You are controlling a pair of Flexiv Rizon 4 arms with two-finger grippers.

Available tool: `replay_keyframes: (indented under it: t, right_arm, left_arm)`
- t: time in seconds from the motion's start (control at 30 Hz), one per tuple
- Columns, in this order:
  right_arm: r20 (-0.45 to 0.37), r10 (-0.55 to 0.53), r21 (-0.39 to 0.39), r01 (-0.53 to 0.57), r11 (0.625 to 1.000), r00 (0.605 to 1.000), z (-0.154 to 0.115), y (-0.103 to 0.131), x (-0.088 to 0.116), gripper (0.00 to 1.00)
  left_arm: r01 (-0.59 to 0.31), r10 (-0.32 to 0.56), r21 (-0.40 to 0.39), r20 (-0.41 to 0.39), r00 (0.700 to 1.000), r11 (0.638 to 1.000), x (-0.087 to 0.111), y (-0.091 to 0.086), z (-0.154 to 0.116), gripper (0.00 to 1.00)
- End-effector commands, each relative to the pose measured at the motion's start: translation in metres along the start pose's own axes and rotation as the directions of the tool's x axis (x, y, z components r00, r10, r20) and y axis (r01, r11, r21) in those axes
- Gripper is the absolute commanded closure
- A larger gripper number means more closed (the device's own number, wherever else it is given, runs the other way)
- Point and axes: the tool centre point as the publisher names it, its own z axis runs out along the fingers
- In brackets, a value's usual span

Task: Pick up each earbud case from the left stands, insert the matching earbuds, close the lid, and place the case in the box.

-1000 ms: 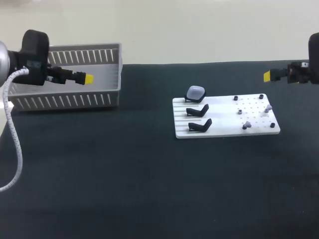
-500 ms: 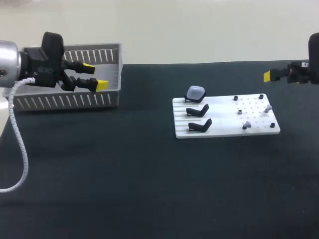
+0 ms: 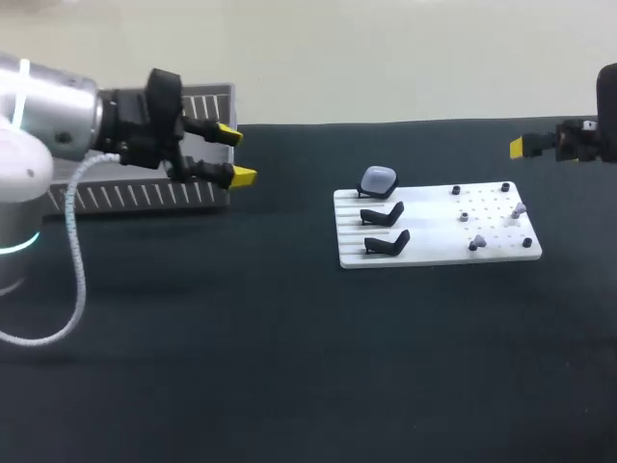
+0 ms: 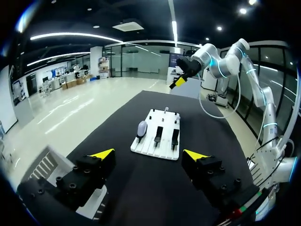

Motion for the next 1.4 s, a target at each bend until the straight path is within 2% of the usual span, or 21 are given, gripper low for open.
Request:
replay_keyframes:
  t: [0.03,0.27,1.07,1.27,1.4]
  right_arm:
    - [-0.001,0.0,0.001,0.0,1.0,1.0,0.0,0.0,0.0,0.0]
    - [-0.001,0.0,0.001,0.0,1.0,1.0,0.0,0.0,0.0,0.0]
    - [-0.001,0.0,0.001,0.0,1.0,1.0,0.0,0.0,0.0,0.0]
    - [-0.001,0.0,0.001,0.0,1.0,1.0,0.0,0.0,0.0,0.0]
    - [-0.001,0.0,0.001,0.0,1.0,1.0,0.0,0.0,0.0,0.0]
  left_arm:
    - [-0.011,0.011,0.043,-0.01,1.0,0.999,-0.002,0.007,0.026,0.0]
    - [0.043,-0.041,0.099,-0.02,0.999,0.994,0.002,0.01,0.046,0.0]
    - [0.043,-0.041,0.099,-0.02,0.999,0.994,0.002,0.01,0.046,0.0]
    - [0.0,0.003,0.11,-0.021,1.0,0.994,0.007,0.017,0.058,0.0]
    - [-0.033,0.039,0.165,-0.033,0.999,0.986,0.008,0.023,0.071,0.0]
